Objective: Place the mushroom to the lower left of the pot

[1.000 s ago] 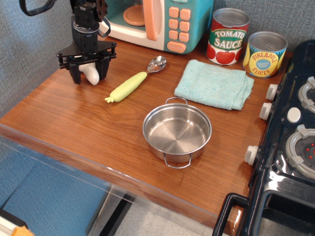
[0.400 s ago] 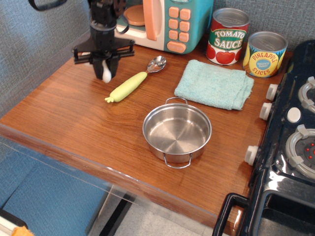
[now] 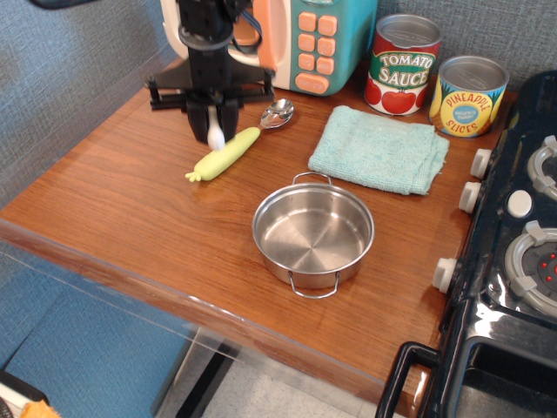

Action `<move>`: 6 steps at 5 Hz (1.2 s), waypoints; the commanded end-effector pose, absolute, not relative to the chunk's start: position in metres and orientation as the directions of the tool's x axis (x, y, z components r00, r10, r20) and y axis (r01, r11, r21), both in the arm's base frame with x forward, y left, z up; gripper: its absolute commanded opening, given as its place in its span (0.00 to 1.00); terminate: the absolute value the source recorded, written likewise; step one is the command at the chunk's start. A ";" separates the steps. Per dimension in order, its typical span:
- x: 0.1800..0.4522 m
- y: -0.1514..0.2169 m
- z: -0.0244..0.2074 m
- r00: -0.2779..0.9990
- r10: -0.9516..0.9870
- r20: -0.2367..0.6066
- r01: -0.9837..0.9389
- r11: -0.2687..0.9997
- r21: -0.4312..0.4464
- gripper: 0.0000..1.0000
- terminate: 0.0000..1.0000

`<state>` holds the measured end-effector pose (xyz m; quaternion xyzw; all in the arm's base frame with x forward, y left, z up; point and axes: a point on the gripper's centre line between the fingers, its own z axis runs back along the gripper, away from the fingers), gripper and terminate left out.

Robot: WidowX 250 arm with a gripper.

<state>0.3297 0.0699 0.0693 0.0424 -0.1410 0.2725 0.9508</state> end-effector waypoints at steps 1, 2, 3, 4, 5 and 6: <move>0.274 0.044 0.069 0.872 0.404 0.277 -0.415 0.910 -0.020 0.00 0.00; 0.260 0.027 0.055 0.913 0.336 0.230 -0.339 0.940 -0.028 0.00 0.00; 0.250 0.026 0.049 0.928 0.314 0.202 -0.319 0.948 -0.005 0.00 0.00; 0.240 0.035 0.043 0.924 0.341 0.170 -0.347 0.938 0.002 0.00 0.00; 0.233 0.044 0.044 0.915 0.368 0.164 -0.374 0.927 0.012 0.00 0.00; 0.230 0.049 0.045 0.909 0.384 0.162 -0.390 0.921 0.007 0.00 0.00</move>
